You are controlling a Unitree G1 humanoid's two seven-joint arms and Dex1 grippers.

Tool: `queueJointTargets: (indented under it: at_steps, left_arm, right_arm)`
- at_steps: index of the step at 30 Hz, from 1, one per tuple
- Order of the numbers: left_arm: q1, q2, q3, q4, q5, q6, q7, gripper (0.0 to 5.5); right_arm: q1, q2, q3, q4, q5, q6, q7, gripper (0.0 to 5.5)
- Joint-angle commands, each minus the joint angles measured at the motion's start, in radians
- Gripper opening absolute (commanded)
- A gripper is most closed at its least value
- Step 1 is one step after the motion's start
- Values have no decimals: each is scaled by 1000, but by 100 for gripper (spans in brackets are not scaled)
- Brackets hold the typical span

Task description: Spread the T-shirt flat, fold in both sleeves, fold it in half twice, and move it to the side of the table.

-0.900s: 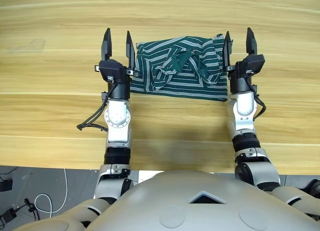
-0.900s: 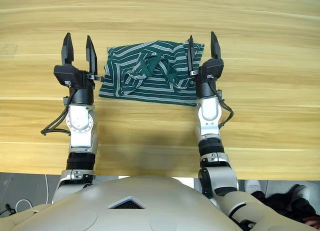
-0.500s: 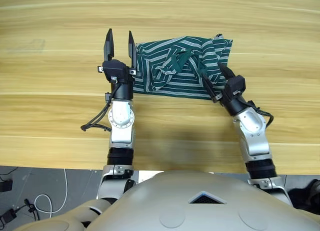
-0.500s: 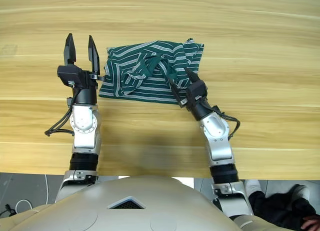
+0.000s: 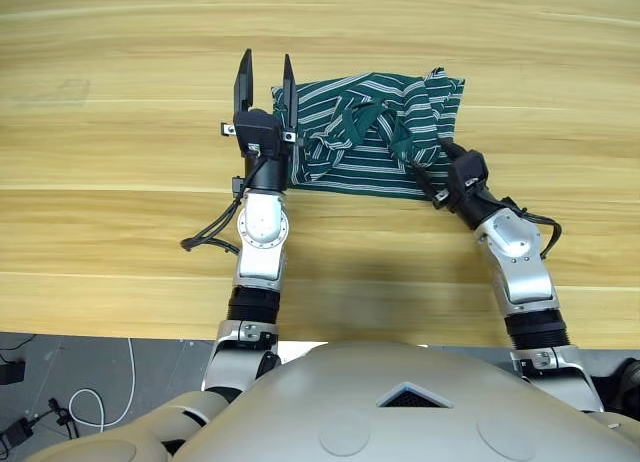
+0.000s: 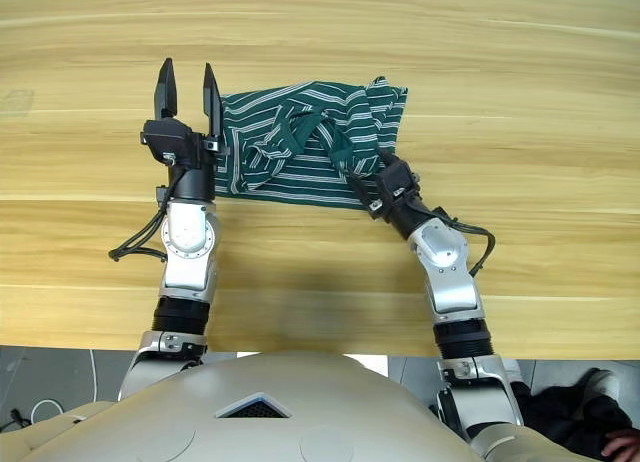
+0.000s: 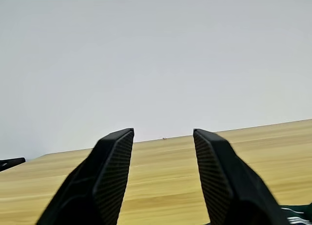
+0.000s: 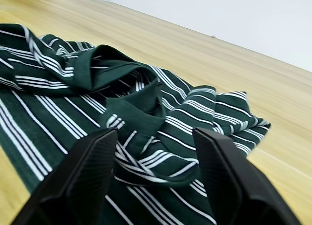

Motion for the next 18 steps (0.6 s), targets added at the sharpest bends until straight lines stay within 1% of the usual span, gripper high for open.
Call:
queueJointTargets:
  at_steps: [1, 7, 11, 18]
  left_arm:
    - [-10, 2, -6, 13, 10, 1, 8, 227]
    - [-7, 6, -10, 13, 14, -3, 11, 227]
    - [-4, 7, -10, 11, 14, -4, 14, 227]
    - [-3, 6, -10, 7, 6, -1, 13, 227]
  right_arm:
    - [-8, 3, 13, 7, -16, 10, 6, 285]
    - [4, 15, 22, -38, 12, -34, 18, 285]
    - [22, 25, 42, -72, 10, -29, 29, 285]
    - [32, 31, 78, -33, -65, -16, -9, 285]
